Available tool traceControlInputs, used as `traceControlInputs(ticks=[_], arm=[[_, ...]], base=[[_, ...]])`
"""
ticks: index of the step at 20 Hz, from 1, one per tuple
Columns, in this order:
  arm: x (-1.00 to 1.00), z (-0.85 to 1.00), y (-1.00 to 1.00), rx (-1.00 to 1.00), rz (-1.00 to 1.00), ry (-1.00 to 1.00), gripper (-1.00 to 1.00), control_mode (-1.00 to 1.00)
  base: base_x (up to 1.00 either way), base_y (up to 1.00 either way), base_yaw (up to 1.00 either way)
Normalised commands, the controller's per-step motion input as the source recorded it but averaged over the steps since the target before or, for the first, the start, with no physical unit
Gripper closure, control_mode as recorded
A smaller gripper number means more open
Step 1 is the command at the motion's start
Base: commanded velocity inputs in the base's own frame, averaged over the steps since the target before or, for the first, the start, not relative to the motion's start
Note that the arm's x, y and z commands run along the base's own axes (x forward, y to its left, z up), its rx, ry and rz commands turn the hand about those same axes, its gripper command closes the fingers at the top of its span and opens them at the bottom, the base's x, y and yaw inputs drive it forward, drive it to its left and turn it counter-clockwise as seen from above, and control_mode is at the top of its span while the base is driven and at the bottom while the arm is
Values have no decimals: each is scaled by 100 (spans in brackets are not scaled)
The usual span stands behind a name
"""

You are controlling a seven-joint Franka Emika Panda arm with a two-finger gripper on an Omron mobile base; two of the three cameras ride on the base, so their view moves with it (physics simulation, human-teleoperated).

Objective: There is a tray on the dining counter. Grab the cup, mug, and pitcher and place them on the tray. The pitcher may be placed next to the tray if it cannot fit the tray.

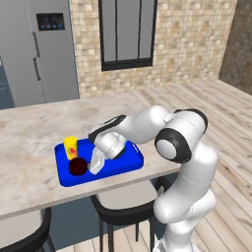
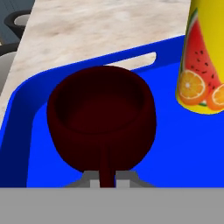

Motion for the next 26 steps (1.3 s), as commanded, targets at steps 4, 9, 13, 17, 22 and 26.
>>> traceControlInputs(ticks=[4,9,13,17,22,26], arm=[[0,0,0,0,0,0,100,-100],[0,0,0,0,0,0,-100,-100],[0,0,0,0,0,0,-100,-100],[0,0,0,0,0,0,-100,-100],[0,0,0,0,0,0,-100,-100],[0,34,-1,1,0,0,-100,-100]], base=[[0,0,0],[0,0,0],[0,0,0],[0,0,0],[0,0,0],[0,0,0]])
